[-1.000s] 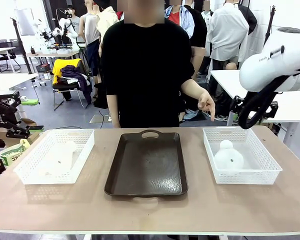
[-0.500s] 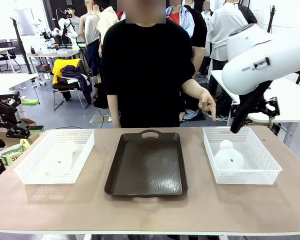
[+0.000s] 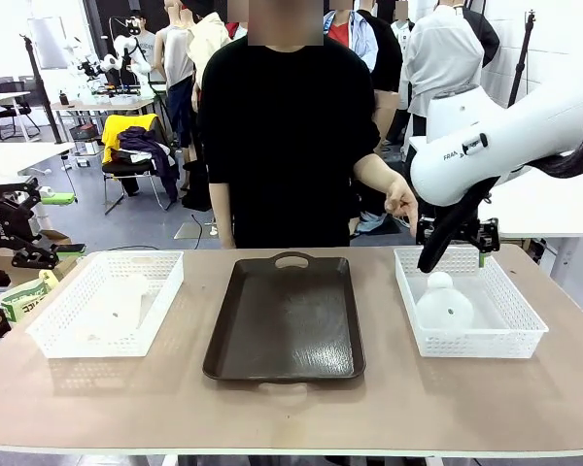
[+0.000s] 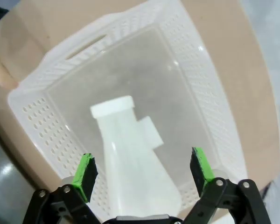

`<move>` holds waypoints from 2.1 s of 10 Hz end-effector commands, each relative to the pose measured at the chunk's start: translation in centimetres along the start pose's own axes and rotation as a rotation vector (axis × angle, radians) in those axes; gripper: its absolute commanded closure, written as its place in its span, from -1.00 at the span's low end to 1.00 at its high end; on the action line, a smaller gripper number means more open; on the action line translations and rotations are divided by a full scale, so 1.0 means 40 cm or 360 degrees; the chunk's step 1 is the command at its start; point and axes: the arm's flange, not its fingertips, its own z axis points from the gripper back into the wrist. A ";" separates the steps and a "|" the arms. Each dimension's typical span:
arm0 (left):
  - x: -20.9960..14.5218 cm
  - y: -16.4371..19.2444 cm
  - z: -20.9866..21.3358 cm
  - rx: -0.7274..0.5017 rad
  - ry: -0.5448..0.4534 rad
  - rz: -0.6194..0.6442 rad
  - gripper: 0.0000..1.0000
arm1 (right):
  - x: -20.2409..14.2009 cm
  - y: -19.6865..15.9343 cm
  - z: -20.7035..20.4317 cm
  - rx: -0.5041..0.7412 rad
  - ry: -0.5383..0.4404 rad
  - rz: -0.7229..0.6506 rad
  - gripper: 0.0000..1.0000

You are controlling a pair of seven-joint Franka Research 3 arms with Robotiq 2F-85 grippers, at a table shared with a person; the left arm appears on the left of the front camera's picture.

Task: Prepare the laboratory tools.
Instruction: Pick up the Big flask that the person points to.

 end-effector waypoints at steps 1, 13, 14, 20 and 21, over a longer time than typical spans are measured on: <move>0.000 -0.001 0.003 -0.0004 -0.0005 -0.0024 -1.00 | 0.007 0.002 -0.033 0.0109 0.0052 0.0076 -1.00; 0.000 -0.001 0.003 -0.0004 -0.0005 -0.0024 -1.00 | 0.047 0.060 -0.166 0.0119 0.0139 0.0218 -1.00; 0.000 -0.001 0.003 -0.0004 -0.0005 -0.0024 -1.00 | 0.054 0.063 -0.171 0.0134 0.0141 0.0213 -1.00; 0.000 -0.001 0.003 -0.0004 -0.0005 -0.0024 -1.00 | 0.062 0.062 -0.185 0.0142 0.0175 0.0220 -1.00; 0.000 -0.001 0.003 -0.0004 -0.0005 -0.0024 -1.00 | 0.063 0.059 -0.186 0.0126 0.0184 0.0222 -1.00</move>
